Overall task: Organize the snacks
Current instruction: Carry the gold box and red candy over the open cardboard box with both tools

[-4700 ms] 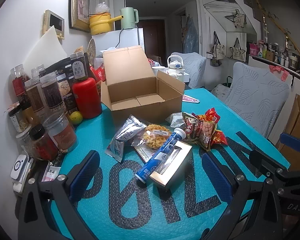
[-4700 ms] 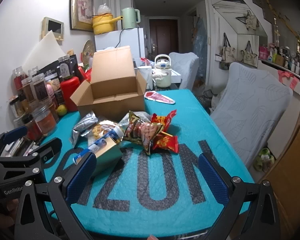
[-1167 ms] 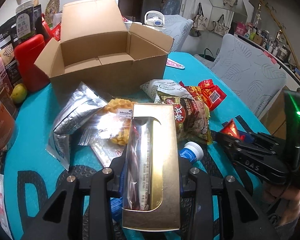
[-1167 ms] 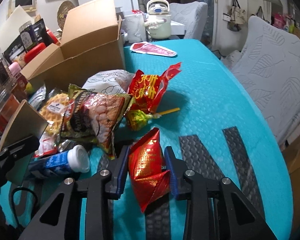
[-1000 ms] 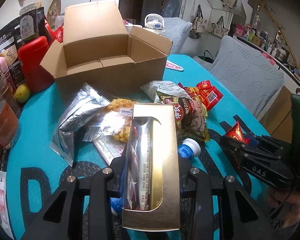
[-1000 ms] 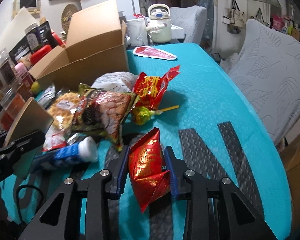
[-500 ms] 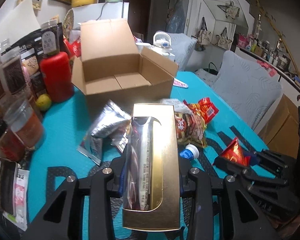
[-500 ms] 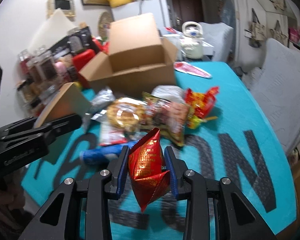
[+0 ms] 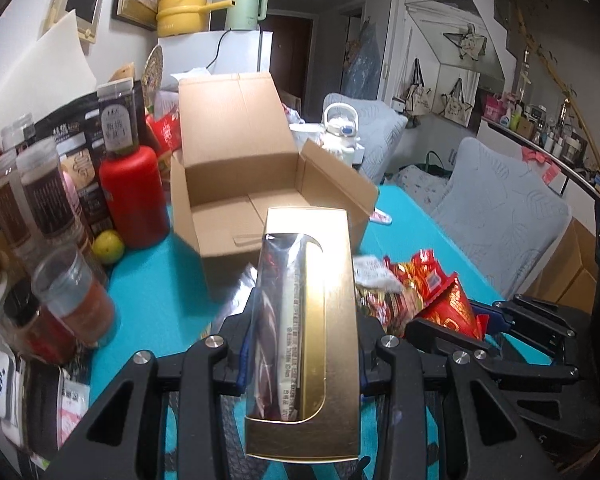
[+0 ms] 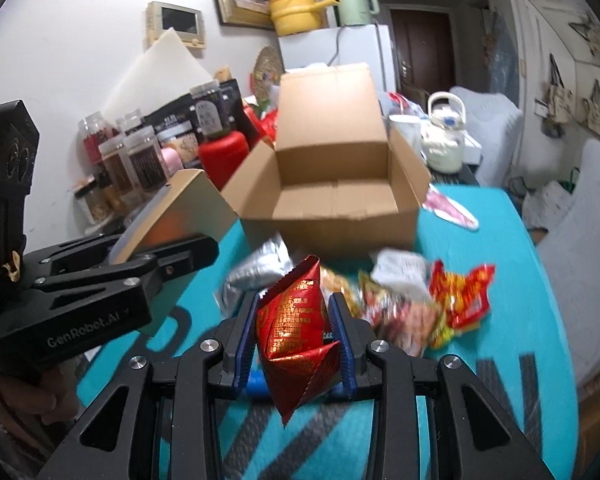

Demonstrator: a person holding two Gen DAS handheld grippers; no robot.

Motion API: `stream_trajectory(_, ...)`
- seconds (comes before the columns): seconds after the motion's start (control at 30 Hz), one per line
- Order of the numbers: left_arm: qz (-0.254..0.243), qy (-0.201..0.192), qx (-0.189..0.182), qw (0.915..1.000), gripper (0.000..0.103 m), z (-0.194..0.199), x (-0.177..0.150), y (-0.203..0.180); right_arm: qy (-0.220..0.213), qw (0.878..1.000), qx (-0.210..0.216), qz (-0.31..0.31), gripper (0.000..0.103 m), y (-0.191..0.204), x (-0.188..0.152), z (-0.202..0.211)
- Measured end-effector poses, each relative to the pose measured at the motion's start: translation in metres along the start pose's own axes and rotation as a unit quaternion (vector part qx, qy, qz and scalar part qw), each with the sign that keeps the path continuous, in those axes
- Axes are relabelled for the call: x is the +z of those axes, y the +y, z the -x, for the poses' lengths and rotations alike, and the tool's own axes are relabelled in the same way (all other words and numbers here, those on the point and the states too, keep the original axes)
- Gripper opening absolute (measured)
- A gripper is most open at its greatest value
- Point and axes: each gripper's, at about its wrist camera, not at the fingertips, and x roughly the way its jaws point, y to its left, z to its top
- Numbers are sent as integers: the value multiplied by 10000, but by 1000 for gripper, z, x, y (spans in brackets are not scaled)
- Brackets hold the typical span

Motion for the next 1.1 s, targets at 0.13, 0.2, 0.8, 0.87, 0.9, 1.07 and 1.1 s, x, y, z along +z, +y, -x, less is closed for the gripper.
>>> stream_trajectory(0.13, -79, -178, 17, 9998, 37, -2, 20, 2, -72, 9999, -5, 120, 34, 1, 22, -6)
stream_trajectory(0.2, -132, -272, 11, 9995, 37, -5, 31, 3, -110, 9998, 4, 166, 34, -1, 34, -10)
stream_trajectory(0.8, -269, -805, 191, 9962, 37, -61, 117, 20, -465, 9982, -172, 329, 34, -37, 125, -67)
stream_trajectory(0.87, -208, -810, 175, 9963, 37, -74, 128, 26, -481, 9982, -179, 321, 34, -43, 134, -75)
stream_trajectory(0.9, -187, -817, 173, 9963, 37, -78, 131, 28, -495, 9981, -181, 314, 34, -45, 139, -79)
stream_trajectory(1.07, -116, -843, 311, 9959, 37, -102, 152, 41, -554, 9978, -204, 300, 34, -55, 157, -101)
stream_trajectory(1.1, -112, -850, 345, 9957, 37, -107, 154, 44, -559, 9978, -207, 290, 34, -57, 161, -105)
